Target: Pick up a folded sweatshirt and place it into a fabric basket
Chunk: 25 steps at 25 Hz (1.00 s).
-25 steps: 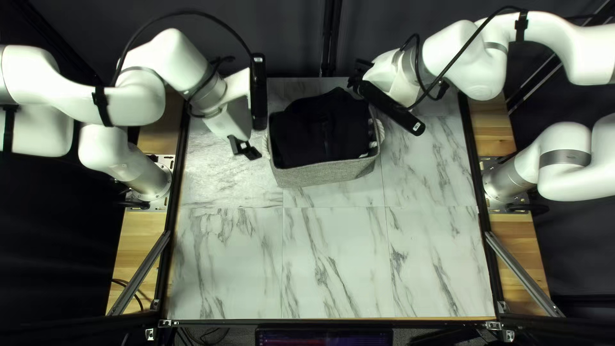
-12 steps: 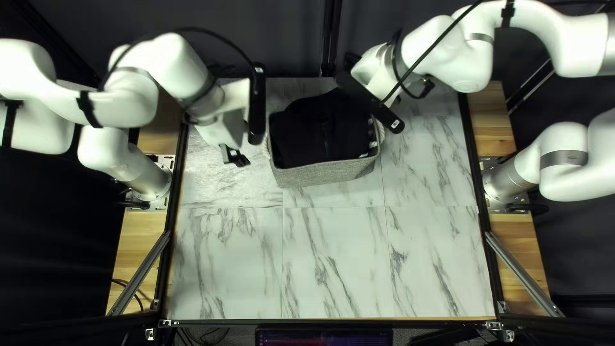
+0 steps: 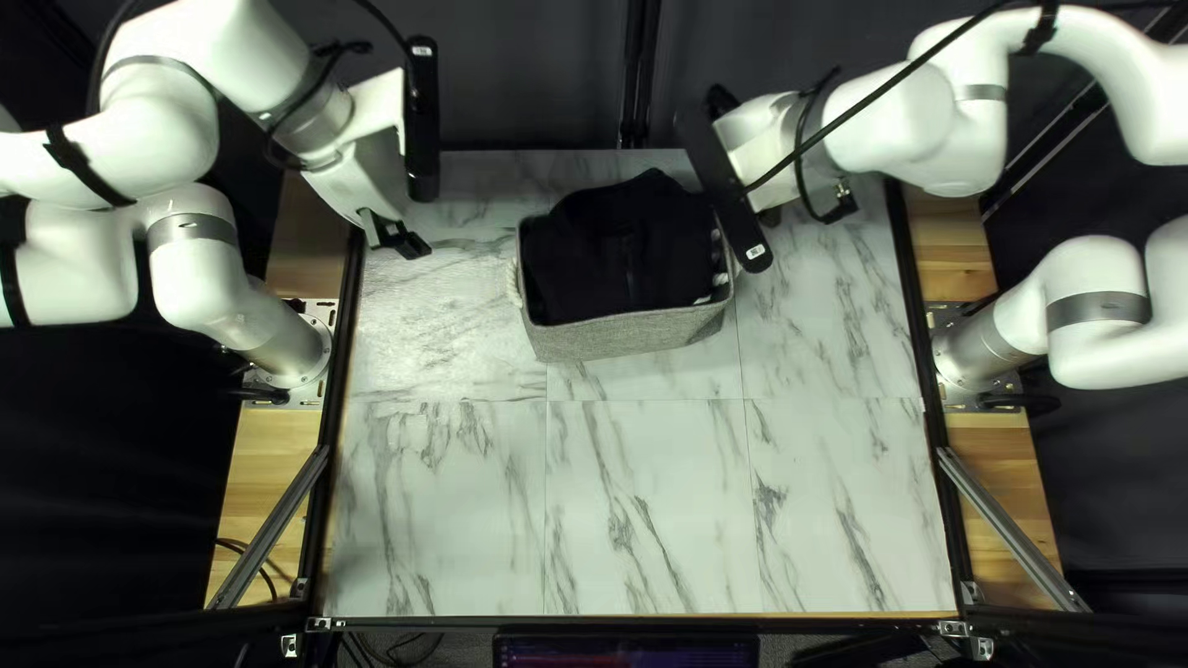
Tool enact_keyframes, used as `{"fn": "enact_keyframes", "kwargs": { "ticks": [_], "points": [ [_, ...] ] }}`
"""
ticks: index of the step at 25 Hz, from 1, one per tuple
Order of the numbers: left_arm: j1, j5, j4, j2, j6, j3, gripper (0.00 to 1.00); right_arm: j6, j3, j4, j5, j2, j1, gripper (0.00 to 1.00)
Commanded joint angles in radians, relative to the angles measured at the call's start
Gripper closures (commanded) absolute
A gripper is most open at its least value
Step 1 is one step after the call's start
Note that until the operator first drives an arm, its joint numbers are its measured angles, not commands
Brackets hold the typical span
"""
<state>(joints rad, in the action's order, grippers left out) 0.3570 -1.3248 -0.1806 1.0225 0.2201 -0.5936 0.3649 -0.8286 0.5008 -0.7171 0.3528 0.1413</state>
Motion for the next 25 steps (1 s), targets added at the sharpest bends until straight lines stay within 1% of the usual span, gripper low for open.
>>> {"fn": "enact_keyframes", "kwargs": {
  "ticks": [1, 8, 11, 15, 18, 20, 23, 25],
  "points": [
    [0.000, 0.000, 0.000, 0.000, 0.000, 0.000, 0.00, 0.011, -0.009, -0.009, 0.069, -0.083, 0.043, 0.00],
    [0.000, 0.000, 0.000, 0.000, 0.000, 0.000, 0.00, -0.036, -0.027, 0.027, 0.180, -0.246, 0.094, 0.00],
    [0.000, 0.000, 0.000, 0.000, 0.000, 0.000, 0.00, -0.055, -0.045, 0.039, 0.178, -0.295, 0.091, 0.00],
    [0.000, 0.000, 0.000, 0.000, 0.000, 0.000, 0.00, -0.060, -0.057, 0.028, 0.167, -0.339, 0.082, 0.00],
    [0.000, 0.000, 0.000, 0.000, 0.000, 0.000, 0.00, -0.079, -0.053, 0.028, 0.167, -0.383, 0.081, 0.00],
    [0.000, 0.000, 0.000, 0.000, 0.000, 0.000, 0.00, -0.066, -0.046, 0.013, 0.168, -0.404, 0.078, 0.00],
    [0.000, 0.000, 0.000, 0.000, 0.000, 0.000, 0.00, 0.013, -0.046, -0.063, 0.170, -0.415, 0.081, 0.00],
    [0.000, 0.000, 0.000, 0.000, 0.000, 0.000, 0.00, 0.061, -0.034, -0.113, 0.201, -0.429, 0.097, 0.00]
  ]
}}
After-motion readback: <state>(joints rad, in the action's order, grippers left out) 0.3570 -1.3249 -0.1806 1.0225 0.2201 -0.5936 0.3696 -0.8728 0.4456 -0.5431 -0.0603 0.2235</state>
